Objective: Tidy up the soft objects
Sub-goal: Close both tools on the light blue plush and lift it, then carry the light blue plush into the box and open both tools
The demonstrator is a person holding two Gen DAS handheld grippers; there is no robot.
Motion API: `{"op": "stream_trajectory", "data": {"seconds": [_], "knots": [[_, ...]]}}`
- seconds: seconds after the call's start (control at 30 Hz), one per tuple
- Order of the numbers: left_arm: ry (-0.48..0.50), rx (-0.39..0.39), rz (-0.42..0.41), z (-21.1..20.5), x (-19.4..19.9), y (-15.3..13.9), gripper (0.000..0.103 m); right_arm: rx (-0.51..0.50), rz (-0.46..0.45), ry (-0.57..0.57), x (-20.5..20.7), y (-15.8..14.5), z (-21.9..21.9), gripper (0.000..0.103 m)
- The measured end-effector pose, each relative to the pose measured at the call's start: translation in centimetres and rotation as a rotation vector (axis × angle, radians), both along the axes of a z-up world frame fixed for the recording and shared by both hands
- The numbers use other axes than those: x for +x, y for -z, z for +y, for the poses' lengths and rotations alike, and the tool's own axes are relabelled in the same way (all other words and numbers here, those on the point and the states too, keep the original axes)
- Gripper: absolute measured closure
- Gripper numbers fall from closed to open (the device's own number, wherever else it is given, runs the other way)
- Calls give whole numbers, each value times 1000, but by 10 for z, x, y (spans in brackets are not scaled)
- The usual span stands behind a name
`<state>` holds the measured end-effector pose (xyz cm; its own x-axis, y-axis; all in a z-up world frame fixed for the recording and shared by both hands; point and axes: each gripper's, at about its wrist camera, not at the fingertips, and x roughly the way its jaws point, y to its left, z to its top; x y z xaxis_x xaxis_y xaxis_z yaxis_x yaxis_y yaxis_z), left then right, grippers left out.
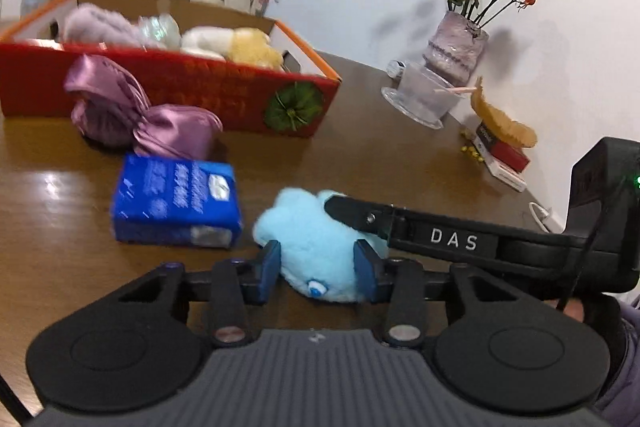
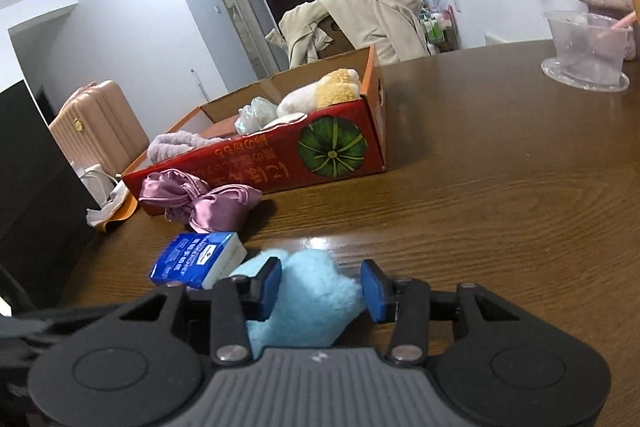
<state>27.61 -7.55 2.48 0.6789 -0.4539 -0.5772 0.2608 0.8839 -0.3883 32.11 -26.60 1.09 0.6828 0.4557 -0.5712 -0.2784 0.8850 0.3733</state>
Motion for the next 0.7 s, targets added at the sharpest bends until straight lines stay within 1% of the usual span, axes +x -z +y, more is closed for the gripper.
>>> {"op": "stream_trajectory", "data": {"seconds": [0.07, 0.1, 0.27, 0.33, 0.43, 0.53, 0.6, 0.7], "knots": [[1, -10, -2, -1, -4, 1, 66, 15, 13, -3, -3, 0, -4, 60], [1, -21, -2, 1, -6, 2, 66, 33, 28, -3, -4, 1, -7, 61], [-5, -105, 20, 11, -16, 11, 68, 155, 114, 18, -9, 8, -19, 65], [-1, -143, 48, 17, -20, 13, 69, 158, 129, 34, -17, 7, -19, 65], [11, -157, 52, 20, -28, 13, 69, 133, 122, 54, -33, 4, -15, 65], [19, -161, 39, 20, -35, 13, 71, 131, 113, 74, -46, 1, -13, 69], [22, -167, 18, 22, -41, 9, 71, 142, 106, 82, -53, -2, -14, 70], [30, -185, -36, 27, -50, -7, 71, 135, 45, 82, -65, -21, -10, 70]]}}
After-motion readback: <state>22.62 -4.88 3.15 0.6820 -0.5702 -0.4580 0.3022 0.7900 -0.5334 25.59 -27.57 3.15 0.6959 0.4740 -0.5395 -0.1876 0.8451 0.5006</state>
